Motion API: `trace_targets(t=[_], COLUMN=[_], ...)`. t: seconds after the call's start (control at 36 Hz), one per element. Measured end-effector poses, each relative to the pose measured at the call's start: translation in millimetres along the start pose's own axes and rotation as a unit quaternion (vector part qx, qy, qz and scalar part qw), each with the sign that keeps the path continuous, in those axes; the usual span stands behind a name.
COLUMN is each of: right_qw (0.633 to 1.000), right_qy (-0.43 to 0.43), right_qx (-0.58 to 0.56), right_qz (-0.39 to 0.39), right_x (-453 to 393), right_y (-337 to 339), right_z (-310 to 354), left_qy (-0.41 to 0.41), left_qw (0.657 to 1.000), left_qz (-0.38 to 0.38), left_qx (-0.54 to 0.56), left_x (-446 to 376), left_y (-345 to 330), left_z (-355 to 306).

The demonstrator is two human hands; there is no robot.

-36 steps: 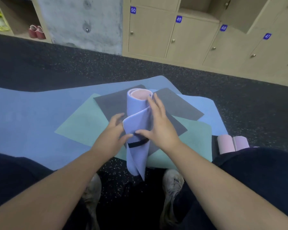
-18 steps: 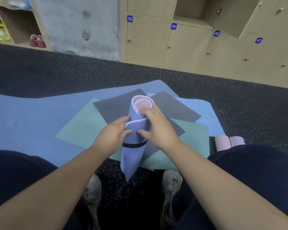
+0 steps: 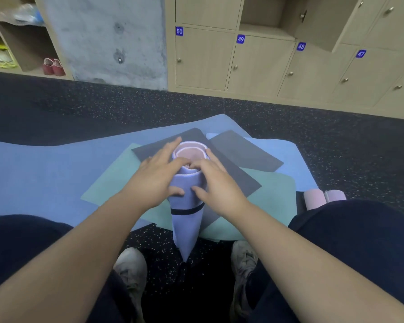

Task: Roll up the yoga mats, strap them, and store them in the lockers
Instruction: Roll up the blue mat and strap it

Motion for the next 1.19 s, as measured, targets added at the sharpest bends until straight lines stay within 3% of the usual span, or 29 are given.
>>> trace_targets(t=[0.17,0.33,0.53,0.72,0.97,1.08,1.19], right_qw=[0.997,0.986,0.991,0.981,0.967,0.966,0.96], right_qy=[-0.055,-0.156,-0.113,-0.13,-0.028,-0.02,-0.011], right_qx=[-0.005,-0.05,-0.006,0.143,0.25,0.252,0.275], right_qz=[-0.062,0.036,0.064,0.008,-0.044,-0.054,-0.046], right_x=[1,3,8,8,12,12,11], right_y=[5,-2,-14,-12,-6,-1,4], right_z=[-1,-15,-20,-33,-31,-32,-28], left_qy=[0.001,0.049,0.164,0.248,0.283,0.275,0.266], left_qw=[0.999,0.982,0.929,0.858,0.794,0.809,0.873], left_qz=[-0.029,-0.157,-0.258,-0.257,-0.261,-0.251,-0.252], left_qx=[0.022,0.089,0.21,0.37,0.471,0.455,0.322], left_x=[-2,2,14,24,32,28,30], left_y=[-3,9,27,25,16,14,12], left_z=[0,0,-1,8,1,3,3])
Point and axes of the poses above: each hand's wrist, its own x-axis away from the middle knuckle, its own y-axis out of the back of the hand, z = x × y, the point moved 2 cm from there along -x, towards the middle knuckle, and after that the axes turned 3 degrees about -y, right-handed, at the moved point
